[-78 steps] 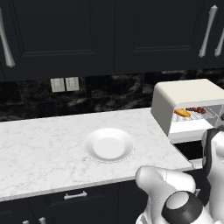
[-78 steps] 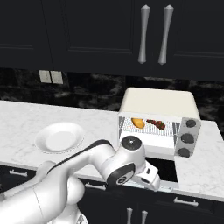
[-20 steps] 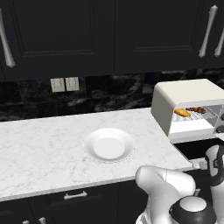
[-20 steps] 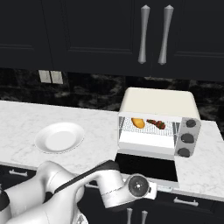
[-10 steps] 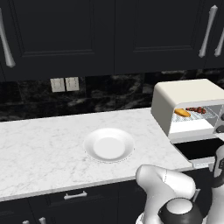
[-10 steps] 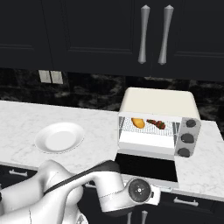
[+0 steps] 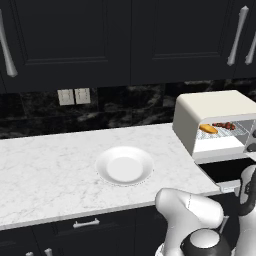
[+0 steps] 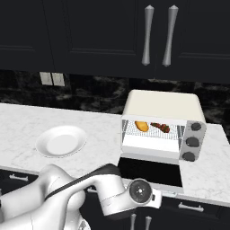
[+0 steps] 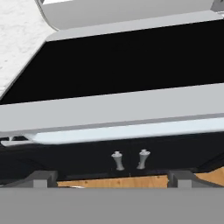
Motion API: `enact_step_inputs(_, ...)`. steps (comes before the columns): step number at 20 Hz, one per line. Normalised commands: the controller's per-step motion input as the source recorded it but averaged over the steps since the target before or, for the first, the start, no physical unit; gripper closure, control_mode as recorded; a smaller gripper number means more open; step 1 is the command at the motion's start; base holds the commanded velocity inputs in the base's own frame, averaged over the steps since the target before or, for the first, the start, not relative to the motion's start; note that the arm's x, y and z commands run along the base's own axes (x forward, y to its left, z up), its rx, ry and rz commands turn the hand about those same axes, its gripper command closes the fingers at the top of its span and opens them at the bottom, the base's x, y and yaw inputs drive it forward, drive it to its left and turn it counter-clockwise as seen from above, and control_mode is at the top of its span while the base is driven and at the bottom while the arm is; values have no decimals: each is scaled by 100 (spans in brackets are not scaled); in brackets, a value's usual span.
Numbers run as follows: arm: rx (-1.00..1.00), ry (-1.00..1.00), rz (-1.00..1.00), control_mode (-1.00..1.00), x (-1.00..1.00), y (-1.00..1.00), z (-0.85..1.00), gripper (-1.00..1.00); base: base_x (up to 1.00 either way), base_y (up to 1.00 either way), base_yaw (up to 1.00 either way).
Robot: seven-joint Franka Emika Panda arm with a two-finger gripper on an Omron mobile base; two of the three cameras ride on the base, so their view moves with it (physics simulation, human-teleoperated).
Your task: Pick up the kebab skewer and baguette bread, and place them inside the toaster oven. Close the toaster oven door and start by setting the timer.
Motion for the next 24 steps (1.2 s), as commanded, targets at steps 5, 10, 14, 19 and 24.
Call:
enact_step_inputs(5, 0, 0, 0, -100, 18, -3, -3, -100, 0, 0, 0)
enact_step_inputs(10, 0, 0, 0, -100, 12, 0, -2, -100, 0, 0, 0)
enact_step_inputs(14, 0, 2, 0, -100, -18, -23, -14, -100, 0, 0, 0)
enact_step_inputs(19, 0, 2, 0, -100, -29, -11, -9, -100, 0, 0, 0)
enact_step_inputs(24, 0, 0, 0, -100, 22, 0, -9, -100, 0, 0, 0)
